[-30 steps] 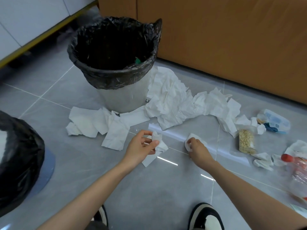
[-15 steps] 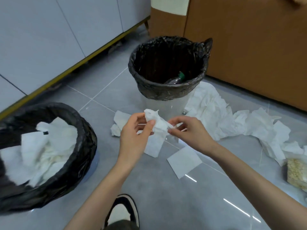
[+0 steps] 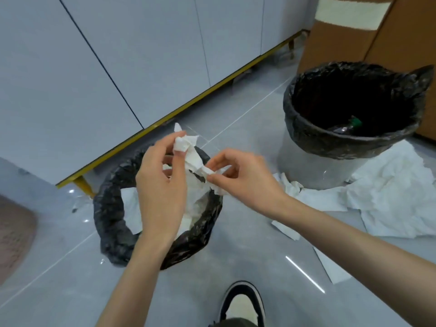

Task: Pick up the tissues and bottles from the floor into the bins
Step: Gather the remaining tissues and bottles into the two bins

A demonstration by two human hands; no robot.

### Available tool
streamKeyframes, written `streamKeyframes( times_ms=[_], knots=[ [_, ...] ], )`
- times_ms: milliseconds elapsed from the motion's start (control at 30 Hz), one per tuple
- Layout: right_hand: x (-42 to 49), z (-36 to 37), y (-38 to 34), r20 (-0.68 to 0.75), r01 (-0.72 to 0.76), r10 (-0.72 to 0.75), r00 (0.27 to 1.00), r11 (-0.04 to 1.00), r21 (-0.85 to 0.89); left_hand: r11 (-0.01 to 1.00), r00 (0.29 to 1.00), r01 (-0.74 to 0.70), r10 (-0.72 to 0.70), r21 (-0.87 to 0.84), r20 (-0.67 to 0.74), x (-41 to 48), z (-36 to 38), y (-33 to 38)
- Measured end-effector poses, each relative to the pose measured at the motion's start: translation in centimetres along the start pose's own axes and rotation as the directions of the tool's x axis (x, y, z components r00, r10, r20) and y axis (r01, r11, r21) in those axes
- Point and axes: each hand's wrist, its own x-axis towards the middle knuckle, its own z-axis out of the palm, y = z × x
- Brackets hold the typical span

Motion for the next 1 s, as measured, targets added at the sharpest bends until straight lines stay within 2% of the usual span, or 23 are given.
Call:
streamKeyframes(
  times_ms=[133, 233, 333, 433, 533, 633, 867, 1000],
  knots=[
    [1.3, 3.2, 0.8, 0.114, 0.016, 0.0, 0.993, 0.991, -0.136, 0.978, 0.998, 0.059, -0.058, 0.199, -0.011, 0.7, -2.0, -3.3],
    [1.9, 4.0, 1.6, 0.205, 0.129, -0.059, 0.977, 0.928, -0.348, 0.914, 0.997, 0.063, -0.077, 0.4, 0.018, 0.7, -2.8, -5.6],
    [2.1, 4.3, 2.6, 0.214, 0.212, -0.12, 0.969, 0.849, -0.484, 0.812, 0.974, 0.045, -0.165, 0.582, 0.155, 0.6, -3.0, -7.2],
    [1.7, 4.3, 3.7, 0.156, 0.255, -0.205, 0.966, 0.851, -0.459, 0.754, 0.931, 0.007, -0.245, 0.657, 0.271, 0.4, -2.7, -7.8],
    [1.1, 3.7, 4.4, 0.058, 0.25, -0.249, 0.967, 0.874, -0.417, 0.768, 0.932, -0.015, -0.221, 0.641, 0.287, 0.4, -2.2, -7.3],
    [0.6, 2.6, 4.7, -0.024, 0.224, -0.256, 0.966, 0.885, -0.408, 0.838, 0.946, -0.04, -0.143, 0.544, 0.291, 0.5, -1.5, -6.0],
    [-0.7, -1.0, 6.4, -0.178, 0.036, -0.11, 0.978, 0.926, -0.375, 0.916, 0.95, -0.122, -0.004, 0.383, 0.313, 0.2, 2.2, -2.6],
    [-2.5, -3.6, 8.1, -0.255, -0.064, -0.038, 0.966, 0.922, -0.381, 0.944, 0.909, -0.192, 0.067, 0.269, 0.411, -0.7, 5.3, -0.5]
  ],
)
